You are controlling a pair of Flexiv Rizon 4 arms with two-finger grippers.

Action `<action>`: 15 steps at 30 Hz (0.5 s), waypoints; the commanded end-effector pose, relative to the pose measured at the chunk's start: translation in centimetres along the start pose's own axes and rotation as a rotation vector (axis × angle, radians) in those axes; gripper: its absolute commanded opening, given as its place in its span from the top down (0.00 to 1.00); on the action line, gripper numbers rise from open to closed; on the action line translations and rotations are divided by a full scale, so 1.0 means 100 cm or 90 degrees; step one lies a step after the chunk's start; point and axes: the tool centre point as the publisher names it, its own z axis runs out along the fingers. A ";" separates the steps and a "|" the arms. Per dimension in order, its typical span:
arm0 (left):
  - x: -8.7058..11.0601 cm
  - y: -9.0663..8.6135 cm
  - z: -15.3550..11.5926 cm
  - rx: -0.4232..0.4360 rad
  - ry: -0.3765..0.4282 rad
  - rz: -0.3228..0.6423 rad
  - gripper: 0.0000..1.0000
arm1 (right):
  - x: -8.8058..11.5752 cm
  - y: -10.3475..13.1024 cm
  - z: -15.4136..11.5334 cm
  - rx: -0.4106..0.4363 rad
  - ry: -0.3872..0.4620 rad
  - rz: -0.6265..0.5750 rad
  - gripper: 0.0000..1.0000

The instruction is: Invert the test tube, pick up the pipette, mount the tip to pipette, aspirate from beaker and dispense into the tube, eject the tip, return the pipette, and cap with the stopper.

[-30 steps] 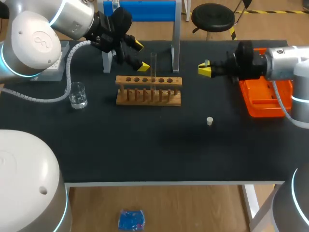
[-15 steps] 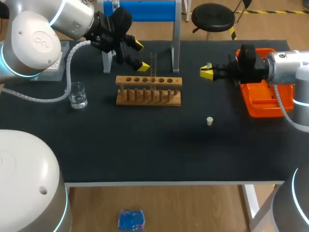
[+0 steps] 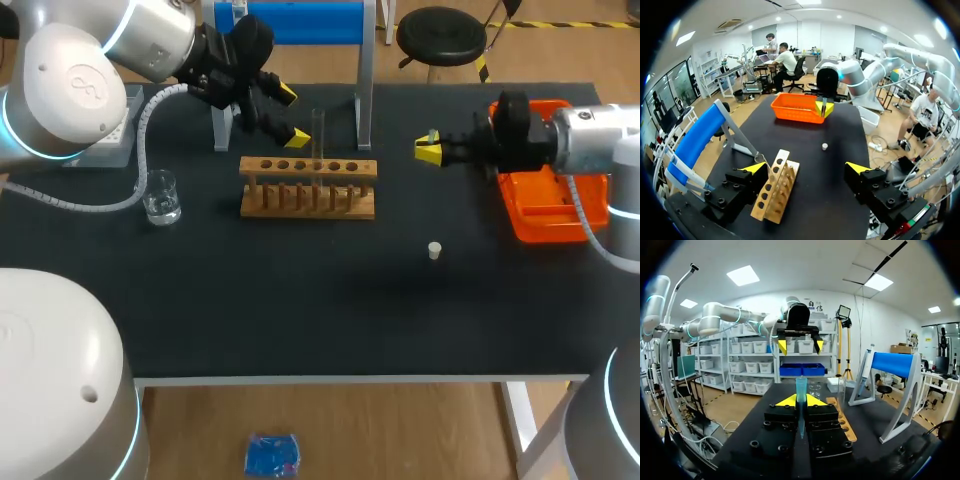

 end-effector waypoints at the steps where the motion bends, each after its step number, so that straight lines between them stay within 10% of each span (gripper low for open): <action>1: -0.001 -0.001 -0.001 -0.004 0.003 -0.001 0.00 | 0.000 0.000 0.000 0.001 -0.001 0.000 1.00; 7: -0.001 -0.001 -0.001 -0.004 0.003 -0.001 0.00 | 0.000 0.000 0.000 0.001 -0.001 0.000 1.00; 15: -0.056 0.019 -0.039 -0.037 -0.035 -0.032 0.00 | 0.000 0.000 0.000 0.001 -0.001 0.000 1.00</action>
